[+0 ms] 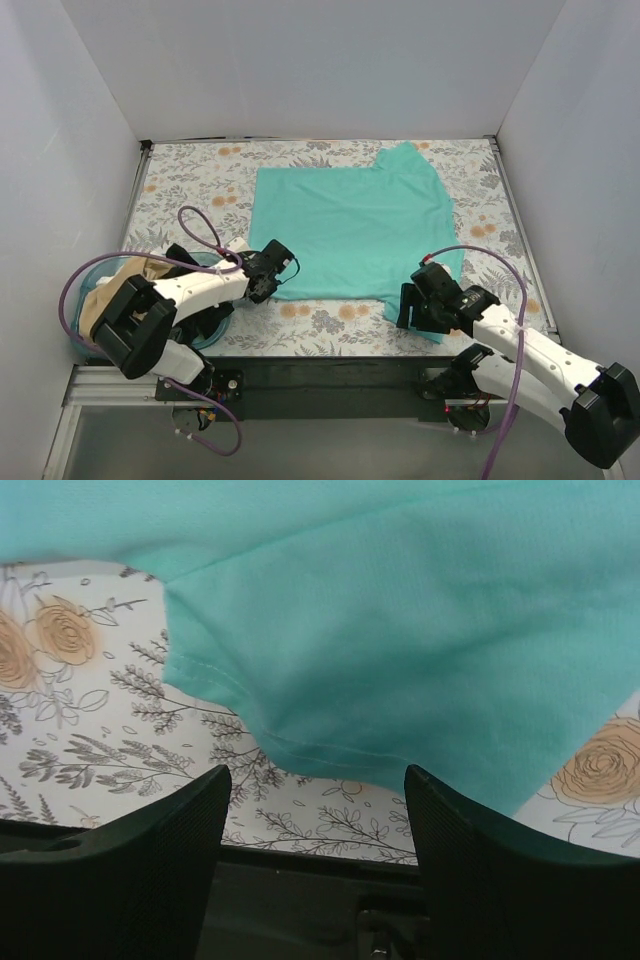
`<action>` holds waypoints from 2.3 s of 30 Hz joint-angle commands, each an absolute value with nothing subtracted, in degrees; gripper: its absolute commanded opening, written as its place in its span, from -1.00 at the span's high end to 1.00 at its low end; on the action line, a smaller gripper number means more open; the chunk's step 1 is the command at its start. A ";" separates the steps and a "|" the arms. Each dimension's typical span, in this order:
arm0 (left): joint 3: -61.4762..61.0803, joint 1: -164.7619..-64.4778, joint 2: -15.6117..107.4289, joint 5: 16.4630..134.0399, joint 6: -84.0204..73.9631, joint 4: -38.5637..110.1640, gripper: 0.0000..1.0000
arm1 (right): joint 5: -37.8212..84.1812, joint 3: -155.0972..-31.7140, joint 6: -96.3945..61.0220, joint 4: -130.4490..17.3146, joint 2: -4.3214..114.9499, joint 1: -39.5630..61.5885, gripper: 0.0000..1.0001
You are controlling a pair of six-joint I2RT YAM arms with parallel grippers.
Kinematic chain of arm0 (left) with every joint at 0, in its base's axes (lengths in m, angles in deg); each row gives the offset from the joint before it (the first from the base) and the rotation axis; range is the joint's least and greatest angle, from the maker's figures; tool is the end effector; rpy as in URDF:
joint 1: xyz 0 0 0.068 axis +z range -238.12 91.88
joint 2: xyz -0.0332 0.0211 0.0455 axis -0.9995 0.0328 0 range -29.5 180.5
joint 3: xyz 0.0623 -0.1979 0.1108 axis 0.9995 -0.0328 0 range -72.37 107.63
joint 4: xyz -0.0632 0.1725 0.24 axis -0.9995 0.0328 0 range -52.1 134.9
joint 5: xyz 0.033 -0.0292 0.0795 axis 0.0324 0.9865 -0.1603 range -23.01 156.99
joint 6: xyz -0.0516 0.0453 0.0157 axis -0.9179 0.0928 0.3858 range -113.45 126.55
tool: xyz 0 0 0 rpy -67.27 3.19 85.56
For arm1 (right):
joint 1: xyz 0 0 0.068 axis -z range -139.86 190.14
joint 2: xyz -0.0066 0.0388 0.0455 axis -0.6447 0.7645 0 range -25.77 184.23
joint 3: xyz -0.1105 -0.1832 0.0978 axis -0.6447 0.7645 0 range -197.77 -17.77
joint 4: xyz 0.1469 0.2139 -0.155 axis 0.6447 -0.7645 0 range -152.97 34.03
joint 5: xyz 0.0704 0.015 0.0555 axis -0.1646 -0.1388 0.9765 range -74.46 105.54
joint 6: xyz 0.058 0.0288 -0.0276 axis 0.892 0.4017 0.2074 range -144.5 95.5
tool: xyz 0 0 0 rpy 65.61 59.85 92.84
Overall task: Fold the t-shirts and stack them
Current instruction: Fold the tshirt
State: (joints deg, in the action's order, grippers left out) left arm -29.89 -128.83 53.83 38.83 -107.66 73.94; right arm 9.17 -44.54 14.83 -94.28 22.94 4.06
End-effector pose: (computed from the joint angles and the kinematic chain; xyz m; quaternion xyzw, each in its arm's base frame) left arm 0.2296 -0.1616 0.0724 -0.5988 0.7555 -0.0557 0.2600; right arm 0.1867 0.1282 0.1166 0.0416 0.9642 0.1143 0.2356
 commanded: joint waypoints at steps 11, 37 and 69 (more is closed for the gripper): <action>-32.46 -128.81 46.70 38.07 -112.10 74.38 1.00 | -1.34 -45.90 22.08 -97.99 31.00 1.47 -0.50; -27.64 -128.73 47.05 38.16 -106.83 72.71 1.00 | -9.24 -56.95 12.07 -95.26 33.03 2.61 0.97; -7.95 -115.54 63.49 43.61 -94.87 67.00 1.00 | -2.48 -84.12 -10.09 -85.86 58.24 18.25 0.97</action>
State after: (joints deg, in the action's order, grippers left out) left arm -10.35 -116.44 62.68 43.70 -95.82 67.36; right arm -3.53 -80.58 -8.40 -88.05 56.16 17.66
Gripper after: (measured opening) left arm 0.014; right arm 0.031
